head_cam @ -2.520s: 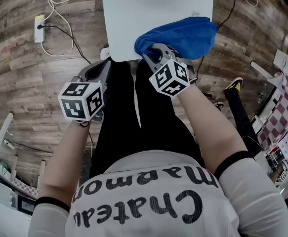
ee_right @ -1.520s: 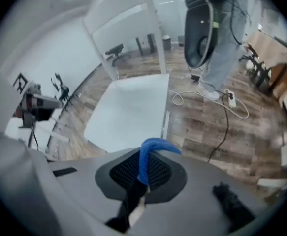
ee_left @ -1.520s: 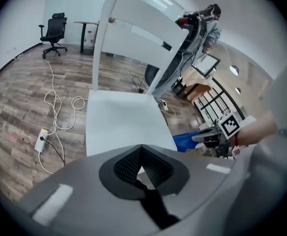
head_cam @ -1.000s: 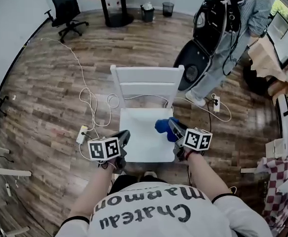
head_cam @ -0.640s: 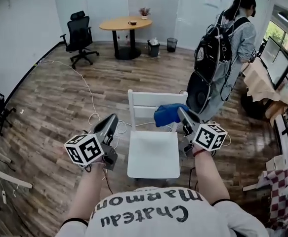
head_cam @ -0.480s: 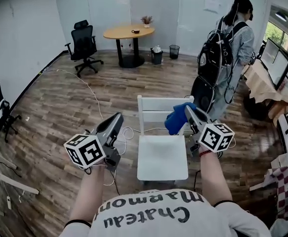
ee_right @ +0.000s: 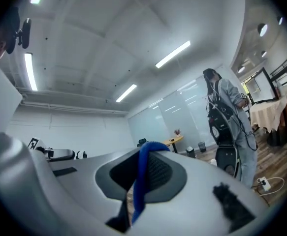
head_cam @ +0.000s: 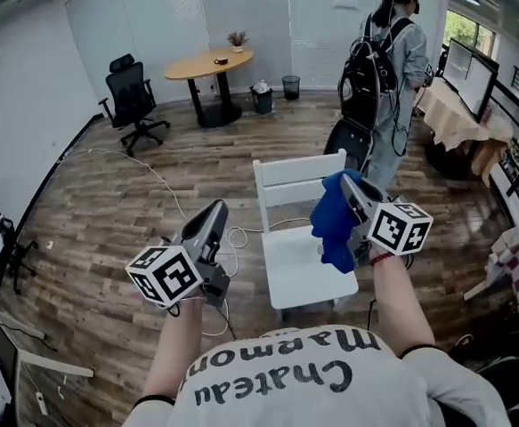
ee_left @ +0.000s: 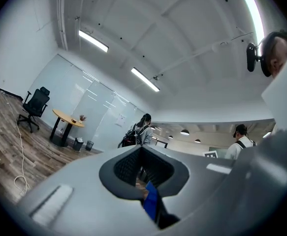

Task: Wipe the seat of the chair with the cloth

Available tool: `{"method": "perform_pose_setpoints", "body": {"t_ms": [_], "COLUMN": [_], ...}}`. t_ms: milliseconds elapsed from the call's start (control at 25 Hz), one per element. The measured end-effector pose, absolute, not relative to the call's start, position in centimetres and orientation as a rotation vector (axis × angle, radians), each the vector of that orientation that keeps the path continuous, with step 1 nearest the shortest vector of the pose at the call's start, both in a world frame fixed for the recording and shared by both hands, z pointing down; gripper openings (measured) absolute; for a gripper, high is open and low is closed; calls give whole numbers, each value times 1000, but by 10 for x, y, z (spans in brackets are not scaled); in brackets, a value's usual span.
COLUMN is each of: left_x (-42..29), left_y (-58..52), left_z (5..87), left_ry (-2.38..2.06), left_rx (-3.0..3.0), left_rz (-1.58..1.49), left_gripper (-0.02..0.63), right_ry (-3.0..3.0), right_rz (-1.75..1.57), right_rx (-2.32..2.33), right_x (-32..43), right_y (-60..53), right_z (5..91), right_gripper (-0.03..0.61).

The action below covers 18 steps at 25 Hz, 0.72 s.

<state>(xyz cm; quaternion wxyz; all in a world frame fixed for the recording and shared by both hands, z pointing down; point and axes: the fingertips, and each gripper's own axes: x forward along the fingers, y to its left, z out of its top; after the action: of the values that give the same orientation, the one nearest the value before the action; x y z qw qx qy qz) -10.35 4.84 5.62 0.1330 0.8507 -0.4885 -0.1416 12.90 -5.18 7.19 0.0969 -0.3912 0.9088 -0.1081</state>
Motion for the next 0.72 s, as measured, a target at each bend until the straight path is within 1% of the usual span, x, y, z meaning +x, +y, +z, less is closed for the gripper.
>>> {"method": "perform_pose_setpoints", "body": {"t_ms": [240,720], "left_x": [-104,-91], "left_y": [52,46], "left_z": [58,58], "left_ry": [-1376,-1313], "left_rx": [2490,2514], "left_rz": [-417,-427], "left_gripper": [6,6], "right_ry": [2704,2688], "right_rz": [-269,-263], "right_rx": [-1225,-1317], "right_x": [129,150], "right_y": [-31,-16], "right_z": [74,79], "right_gripper": [26,28]}}
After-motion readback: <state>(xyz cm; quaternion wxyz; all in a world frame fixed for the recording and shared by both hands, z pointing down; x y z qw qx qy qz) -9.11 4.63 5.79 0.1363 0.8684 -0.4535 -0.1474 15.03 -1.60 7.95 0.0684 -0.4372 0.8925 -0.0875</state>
